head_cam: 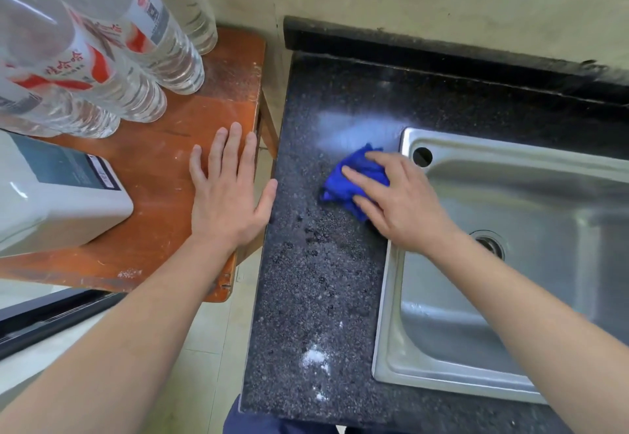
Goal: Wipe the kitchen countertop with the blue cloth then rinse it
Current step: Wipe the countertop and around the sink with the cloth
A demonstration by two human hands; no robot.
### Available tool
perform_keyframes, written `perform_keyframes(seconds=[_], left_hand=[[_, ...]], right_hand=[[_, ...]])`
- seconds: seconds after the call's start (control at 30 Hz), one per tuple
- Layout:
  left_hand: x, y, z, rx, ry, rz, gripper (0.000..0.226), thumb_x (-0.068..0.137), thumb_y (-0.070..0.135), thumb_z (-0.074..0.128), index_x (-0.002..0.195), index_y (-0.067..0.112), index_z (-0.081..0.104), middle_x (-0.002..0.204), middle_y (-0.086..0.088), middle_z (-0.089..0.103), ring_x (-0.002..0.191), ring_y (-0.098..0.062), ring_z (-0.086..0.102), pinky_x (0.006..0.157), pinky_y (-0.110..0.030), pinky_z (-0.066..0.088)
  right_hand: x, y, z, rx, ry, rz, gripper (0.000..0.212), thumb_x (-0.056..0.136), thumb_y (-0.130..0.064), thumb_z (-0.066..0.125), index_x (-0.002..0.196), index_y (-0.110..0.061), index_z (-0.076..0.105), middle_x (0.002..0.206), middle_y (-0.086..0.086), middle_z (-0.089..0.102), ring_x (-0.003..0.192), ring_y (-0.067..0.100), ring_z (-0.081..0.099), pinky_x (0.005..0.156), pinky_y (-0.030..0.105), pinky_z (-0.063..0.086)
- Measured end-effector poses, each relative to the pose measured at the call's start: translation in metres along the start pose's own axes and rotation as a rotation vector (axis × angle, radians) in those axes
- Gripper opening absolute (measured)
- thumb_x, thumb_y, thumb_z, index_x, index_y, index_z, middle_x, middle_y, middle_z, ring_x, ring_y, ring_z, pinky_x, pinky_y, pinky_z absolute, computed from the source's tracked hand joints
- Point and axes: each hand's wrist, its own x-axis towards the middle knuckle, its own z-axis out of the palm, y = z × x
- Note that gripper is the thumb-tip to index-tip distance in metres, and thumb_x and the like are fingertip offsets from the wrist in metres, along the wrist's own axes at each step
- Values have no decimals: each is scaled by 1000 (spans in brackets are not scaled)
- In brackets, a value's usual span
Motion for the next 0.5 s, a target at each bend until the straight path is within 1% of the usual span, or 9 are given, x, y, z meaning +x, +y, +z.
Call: perform_keyframes(seconds=[0.07, 0.13, 0.2, 0.23, 0.3, 0.4, 0.5], left_hand=[[0, -1, 0, 2, 1, -3, 74, 95, 54, 29, 154, 10, 21, 164, -14, 14, 151, -30, 11, 118, -61, 10], [-1, -2, 1, 1, 5, -5, 74, 95, 55, 29, 154, 10, 21, 164, -13, 14, 151, -30, 11, 119, -60, 10], [0, -2, 2, -5, 15, 1, 74, 96, 54, 30, 154, 10, 22, 164, -14, 15, 151, -30, 12, 118, -61, 10], [0, -2, 2, -6, 17, 6, 73, 96, 54, 30, 154, 10, 22, 164, -14, 15, 151, -30, 12, 118, -61, 10], [-1, -2, 3, -13, 16, 7, 73, 96, 53, 31, 154, 10, 22, 164, -14, 15, 151, -31, 12, 118, -61, 10], [-1, -1, 2, -15, 21, 5, 74, 95, 53, 32, 154, 10, 23, 163, -14, 16, 151, -31, 13, 118, -61, 11], [-1, -1, 2, -18, 17, 3, 74, 95, 54, 32, 154, 10, 23, 163, -14, 16, 151, -30, 13, 118, -61, 11]], right_hand=[[42, 14, 0, -45, 98, 165, 46, 100, -39, 48, 142, -21, 55, 136, 23, 50, 117, 43, 48, 100, 46, 41], [81, 20, -1, -73, 135, 329, 49, 99, -41, 45, 143, -21, 52, 141, 21, 47, 122, 43, 45, 99, 45, 38], [97, 16, 1, -98, 141, 435, 51, 99, -42, 43, 145, -22, 50, 145, 20, 45, 123, 43, 44, 100, 46, 37], [92, 9, 3, -101, 155, 456, 50, 99, -42, 43, 144, -21, 51, 145, 20, 45, 122, 43, 45, 100, 46, 38], [58, -20, 10, -59, 154, 414, 48, 100, -41, 45, 143, -21, 52, 143, 20, 47, 119, 43, 46, 104, 47, 38], [-32, -77, 17, 46, 75, 287, 47, 100, -39, 50, 144, -23, 53, 144, 20, 46, 122, 44, 44, 112, 49, 33], [-90, -97, 18, 58, -43, 127, 46, 99, -42, 52, 142, -27, 54, 143, 15, 46, 124, 42, 44, 110, 51, 37]])
